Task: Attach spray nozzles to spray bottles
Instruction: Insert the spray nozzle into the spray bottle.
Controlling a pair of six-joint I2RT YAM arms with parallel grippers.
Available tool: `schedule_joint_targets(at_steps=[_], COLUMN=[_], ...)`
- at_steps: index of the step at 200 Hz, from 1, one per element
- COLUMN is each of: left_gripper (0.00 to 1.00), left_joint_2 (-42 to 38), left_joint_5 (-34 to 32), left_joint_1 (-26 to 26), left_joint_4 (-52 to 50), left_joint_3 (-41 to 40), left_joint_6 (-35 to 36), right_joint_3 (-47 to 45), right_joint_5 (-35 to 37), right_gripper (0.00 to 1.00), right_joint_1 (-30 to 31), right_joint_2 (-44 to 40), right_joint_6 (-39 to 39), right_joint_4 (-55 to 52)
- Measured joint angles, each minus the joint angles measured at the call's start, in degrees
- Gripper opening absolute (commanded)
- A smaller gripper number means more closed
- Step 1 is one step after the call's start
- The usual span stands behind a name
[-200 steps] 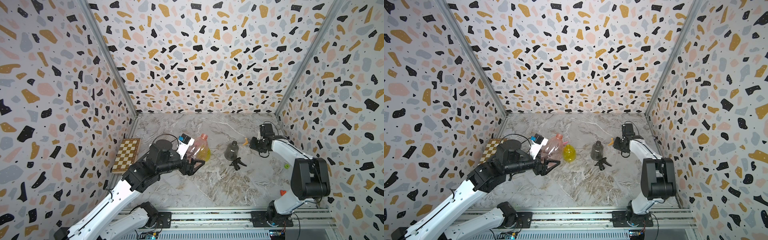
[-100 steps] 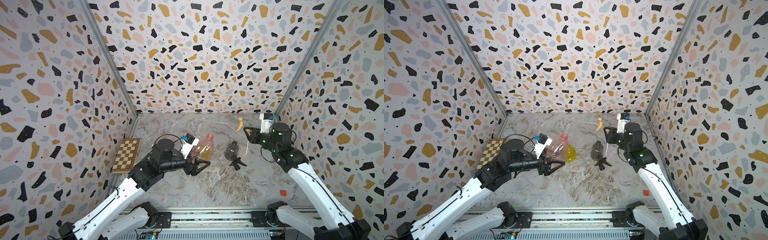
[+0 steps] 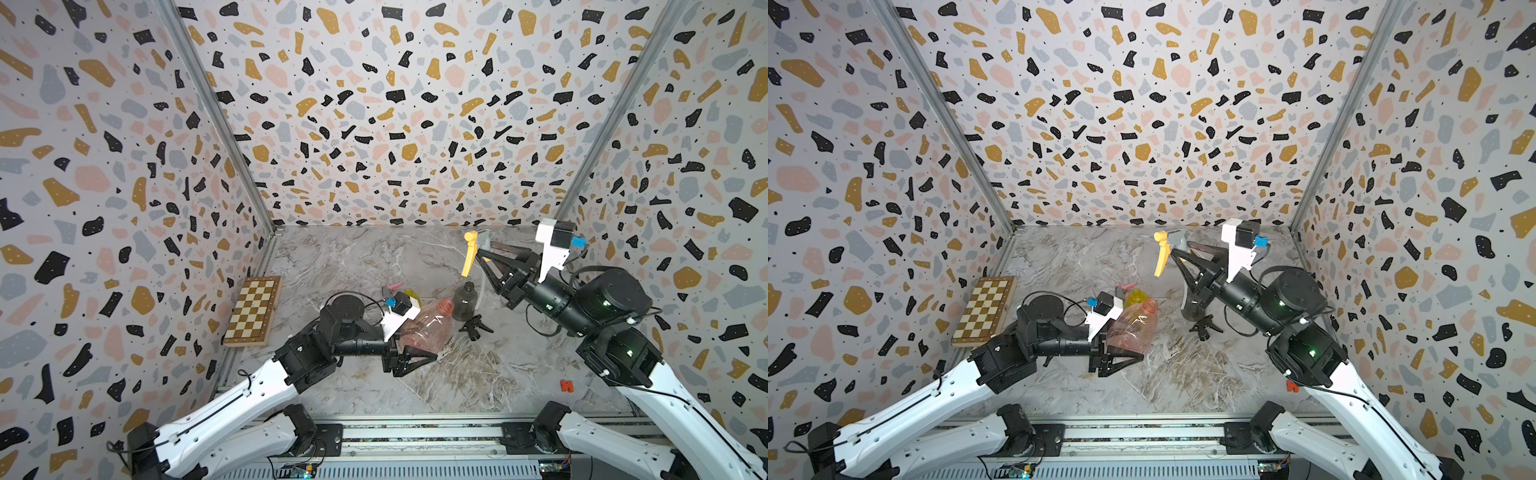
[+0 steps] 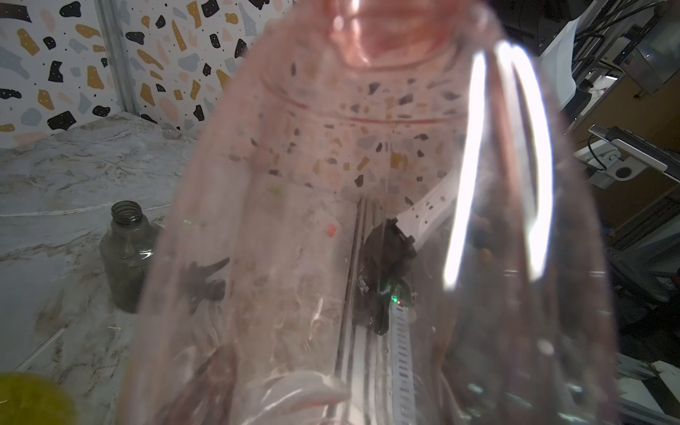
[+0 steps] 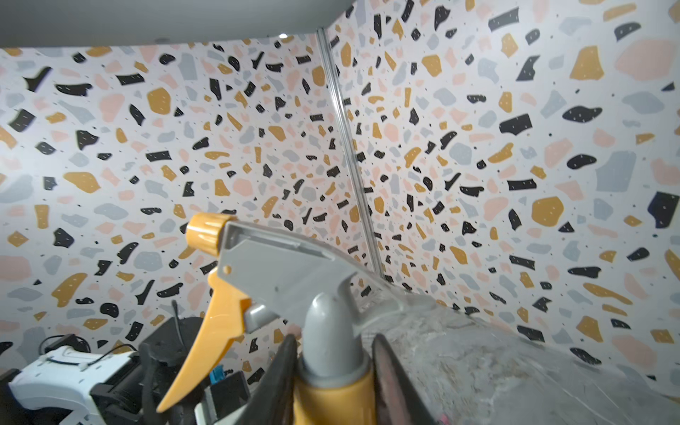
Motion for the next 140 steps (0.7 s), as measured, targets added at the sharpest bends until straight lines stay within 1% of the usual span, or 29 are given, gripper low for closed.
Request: schedule_joint_targets(at_steps=[49, 77, 116, 140], left_gripper=[0.00, 0.00, 0.00, 0.00], left_joint_2=[1.01, 0.72, -0.20, -1.01], left_joint_5=[0.94, 1.07, 1.29, 1.51], left_joint_1=[-0.28, -0.37, -0.44, -0.63], left_joint_4=[3.39, 4.39, 5.25, 5.64], left_joint_3=[-1.27, -1.73, -2.05, -2.45], left_joint_6=[0.24, 0.24, 0.24, 0.24], right_joint_3=[-1.11, -1.88, -2.10, -2.84], right_joint_5=[-1.36, -1.25, 0.04, 0.96], right_gripper=[0.17, 0.16, 0.16, 0.15], right_joint_1=[2.12, 5.03, 9.22, 10.80], right_joint_2=[-0.63, 1.09, 4.76, 5.66], right_joint_6=[2.01, 2.89, 2.40, 1.95], right_joint_4=[9.92, 14.60, 17.22, 17.68])
